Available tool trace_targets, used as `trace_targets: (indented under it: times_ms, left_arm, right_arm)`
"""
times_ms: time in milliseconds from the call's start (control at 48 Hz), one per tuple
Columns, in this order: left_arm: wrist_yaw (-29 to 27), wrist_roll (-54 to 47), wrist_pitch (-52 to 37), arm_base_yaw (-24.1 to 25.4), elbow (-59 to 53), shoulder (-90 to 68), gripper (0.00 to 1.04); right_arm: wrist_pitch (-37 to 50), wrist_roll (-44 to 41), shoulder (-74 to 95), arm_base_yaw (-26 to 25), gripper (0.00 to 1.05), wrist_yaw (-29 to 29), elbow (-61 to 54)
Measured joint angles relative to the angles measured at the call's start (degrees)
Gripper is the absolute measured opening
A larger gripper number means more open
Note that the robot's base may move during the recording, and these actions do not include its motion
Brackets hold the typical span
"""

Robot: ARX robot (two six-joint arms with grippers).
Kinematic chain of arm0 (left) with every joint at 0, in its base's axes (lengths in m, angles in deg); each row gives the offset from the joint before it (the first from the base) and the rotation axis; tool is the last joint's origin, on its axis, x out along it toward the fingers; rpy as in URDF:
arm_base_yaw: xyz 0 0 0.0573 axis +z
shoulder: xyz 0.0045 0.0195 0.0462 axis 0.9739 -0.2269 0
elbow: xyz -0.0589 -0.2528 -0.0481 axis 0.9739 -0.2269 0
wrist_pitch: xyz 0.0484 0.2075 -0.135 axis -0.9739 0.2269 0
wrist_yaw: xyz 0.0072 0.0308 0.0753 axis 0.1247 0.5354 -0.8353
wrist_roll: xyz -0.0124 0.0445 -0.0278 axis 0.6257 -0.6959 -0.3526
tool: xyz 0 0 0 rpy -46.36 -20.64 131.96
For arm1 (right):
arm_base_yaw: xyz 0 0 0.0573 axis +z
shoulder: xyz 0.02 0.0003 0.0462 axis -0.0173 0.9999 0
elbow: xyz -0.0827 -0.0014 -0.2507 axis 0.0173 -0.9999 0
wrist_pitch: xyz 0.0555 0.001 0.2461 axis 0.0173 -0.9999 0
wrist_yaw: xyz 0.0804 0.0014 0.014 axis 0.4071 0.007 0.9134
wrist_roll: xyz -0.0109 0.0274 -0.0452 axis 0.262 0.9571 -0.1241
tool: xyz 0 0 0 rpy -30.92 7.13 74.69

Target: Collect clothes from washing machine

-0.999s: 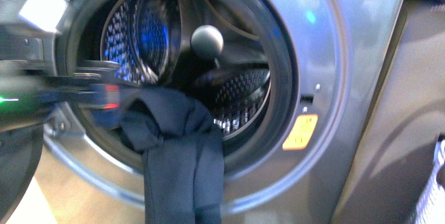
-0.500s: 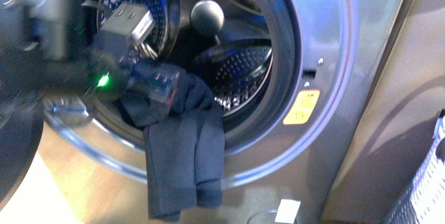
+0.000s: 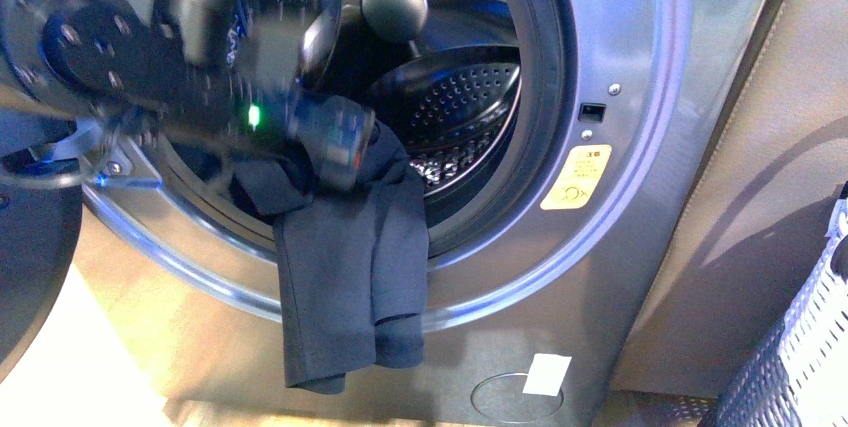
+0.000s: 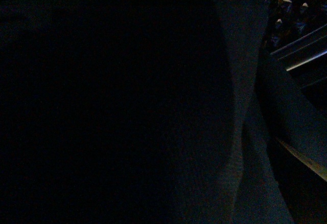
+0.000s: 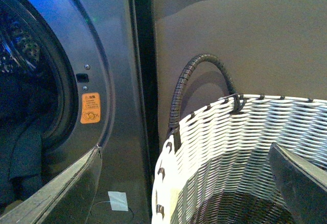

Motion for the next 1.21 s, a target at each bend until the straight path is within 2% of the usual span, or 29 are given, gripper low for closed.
trace_targets:
  times_ms: [208,354,625,833,978,1207]
  left_arm:
    - [3.1,3.3,0.4,-2.1,-1.5,-0.1,0.98]
    - [3.4,3.4,0.8,-4.1,-2.2,-0.1,0.98]
    - [-3.8,-0.7,2.9,-5.7,-2.4,-1.6,0.98]
    - [-9.0,-5.3,-4.6,-5.2,-2.5,-2.7,0.98]
    - [-8.4,-6.7,-4.4,-5.2,-2.4,-1.4,0.98]
    - [-7.3,-8.9,2.5,-8.0,-4.8,5.0,0.98]
  right_arm:
    - [0.0,0.0,0.0,0.0,0.97,0.0,0.0]
    - [0.0,0.0,0.0,0.0,0.97,0.0,0.0]
    - [0.0,0.0,0.0,0.0,0.97,0.0,0.0]
    - [0.0,0.0,0.0,0.0,0.97,0.0,0.0]
    - [0.0,0.0,0.0,0.0,0.97,0.0,0.0]
    - [0.0,0.0,0.0,0.0,0.97,0.0,0.0]
